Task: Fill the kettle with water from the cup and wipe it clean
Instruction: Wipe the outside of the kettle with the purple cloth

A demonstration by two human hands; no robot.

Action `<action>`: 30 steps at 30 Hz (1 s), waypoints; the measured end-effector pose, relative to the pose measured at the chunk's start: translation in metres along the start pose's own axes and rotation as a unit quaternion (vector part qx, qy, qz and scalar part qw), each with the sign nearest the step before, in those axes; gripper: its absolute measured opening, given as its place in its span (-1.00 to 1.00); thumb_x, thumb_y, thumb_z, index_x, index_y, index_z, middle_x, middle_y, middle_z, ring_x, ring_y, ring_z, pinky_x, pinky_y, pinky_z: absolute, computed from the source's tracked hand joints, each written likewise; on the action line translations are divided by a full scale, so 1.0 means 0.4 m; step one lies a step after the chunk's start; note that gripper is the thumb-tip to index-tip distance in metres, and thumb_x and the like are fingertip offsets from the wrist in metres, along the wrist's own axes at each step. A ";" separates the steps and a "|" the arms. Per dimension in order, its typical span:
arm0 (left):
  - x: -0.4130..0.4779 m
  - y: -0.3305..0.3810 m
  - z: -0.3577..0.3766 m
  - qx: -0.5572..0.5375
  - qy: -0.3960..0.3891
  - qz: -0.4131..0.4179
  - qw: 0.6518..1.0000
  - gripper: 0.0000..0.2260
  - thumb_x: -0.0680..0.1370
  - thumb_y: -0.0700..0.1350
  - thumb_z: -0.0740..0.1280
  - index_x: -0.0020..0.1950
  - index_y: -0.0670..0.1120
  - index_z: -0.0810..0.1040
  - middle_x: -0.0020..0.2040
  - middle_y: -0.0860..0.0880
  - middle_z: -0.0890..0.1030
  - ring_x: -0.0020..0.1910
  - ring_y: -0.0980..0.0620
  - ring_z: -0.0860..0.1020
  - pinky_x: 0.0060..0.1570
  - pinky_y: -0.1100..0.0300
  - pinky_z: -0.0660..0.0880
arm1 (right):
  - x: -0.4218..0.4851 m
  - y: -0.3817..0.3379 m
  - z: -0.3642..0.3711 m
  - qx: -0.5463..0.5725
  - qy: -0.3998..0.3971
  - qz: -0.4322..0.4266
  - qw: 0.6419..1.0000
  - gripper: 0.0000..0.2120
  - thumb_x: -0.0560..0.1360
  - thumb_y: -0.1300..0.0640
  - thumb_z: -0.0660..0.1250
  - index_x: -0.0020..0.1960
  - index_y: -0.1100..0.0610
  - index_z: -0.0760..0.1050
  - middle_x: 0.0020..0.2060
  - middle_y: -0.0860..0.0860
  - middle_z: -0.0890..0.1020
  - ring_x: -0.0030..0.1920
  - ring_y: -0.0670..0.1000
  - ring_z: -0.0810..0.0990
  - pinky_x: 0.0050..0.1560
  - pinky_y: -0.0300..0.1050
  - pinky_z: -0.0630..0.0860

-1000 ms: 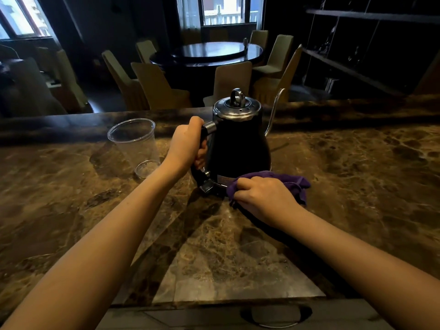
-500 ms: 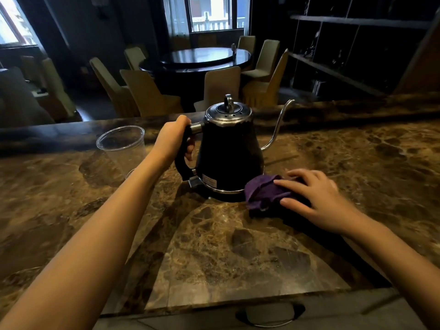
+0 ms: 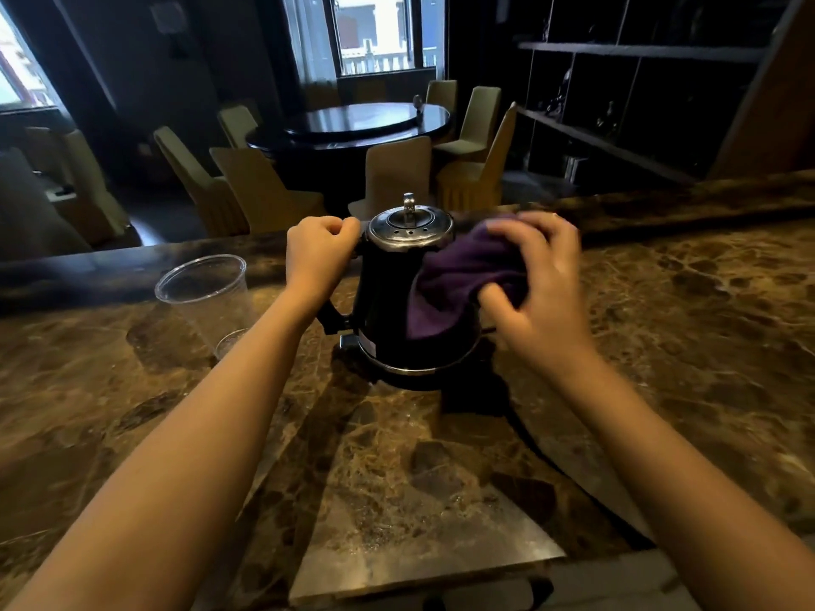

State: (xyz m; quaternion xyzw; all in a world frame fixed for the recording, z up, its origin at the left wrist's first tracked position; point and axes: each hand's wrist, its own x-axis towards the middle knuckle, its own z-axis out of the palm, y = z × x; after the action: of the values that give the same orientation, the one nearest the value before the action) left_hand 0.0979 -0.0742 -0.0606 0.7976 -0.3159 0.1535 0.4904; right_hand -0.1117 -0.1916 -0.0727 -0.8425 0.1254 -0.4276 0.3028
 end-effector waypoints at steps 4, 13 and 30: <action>0.001 -0.006 0.007 -0.018 -0.017 -0.001 1.000 -0.66 0.43 -0.11 0.21 -0.56 -0.09 0.30 -0.64 0.08 0.29 -0.63 0.19 0.26 -0.56 0.35 0.15 | 0.038 -0.040 0.113 0.109 -0.075 0.114 0.985 -0.22 0.39 -0.12 0.26 0.48 0.09 -0.02 0.46 0.10 0.07 0.44 0.11 0.09 0.43 0.10 0.18; 0.006 -0.005 0.010 -0.039 -0.036 0.019 0.998 -0.65 0.44 -0.13 0.22 -0.56 -0.04 0.30 -0.61 0.07 0.32 -0.58 0.19 0.25 -0.48 0.29 0.19 | -0.033 -0.001 0.195 -0.003 0.021 0.091 0.996 -0.18 0.31 -0.02 0.43 0.43 0.11 0.10 0.36 0.20 0.22 0.35 0.19 0.22 0.31 0.12 0.36; 0.036 -0.012 0.024 -0.089 -0.081 0.012 0.993 -0.59 0.40 -0.16 0.21 -0.67 0.05 0.34 -0.67 0.18 0.39 -0.61 0.24 0.30 -0.55 0.45 0.20 | -0.142 0.078 -0.025 -0.175 -0.407 0.105 0.890 -0.19 0.36 -0.04 0.38 0.47 0.03 0.02 0.48 0.04 0.14 0.46 0.09 0.11 0.45 0.02 0.11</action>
State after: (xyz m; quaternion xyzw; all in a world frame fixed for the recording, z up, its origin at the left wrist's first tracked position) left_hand 0.1114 -0.0861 -0.0603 0.7572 -0.3758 0.0658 0.5302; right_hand -0.1524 -0.1935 -0.1241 -0.9639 0.1517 0.0159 0.2185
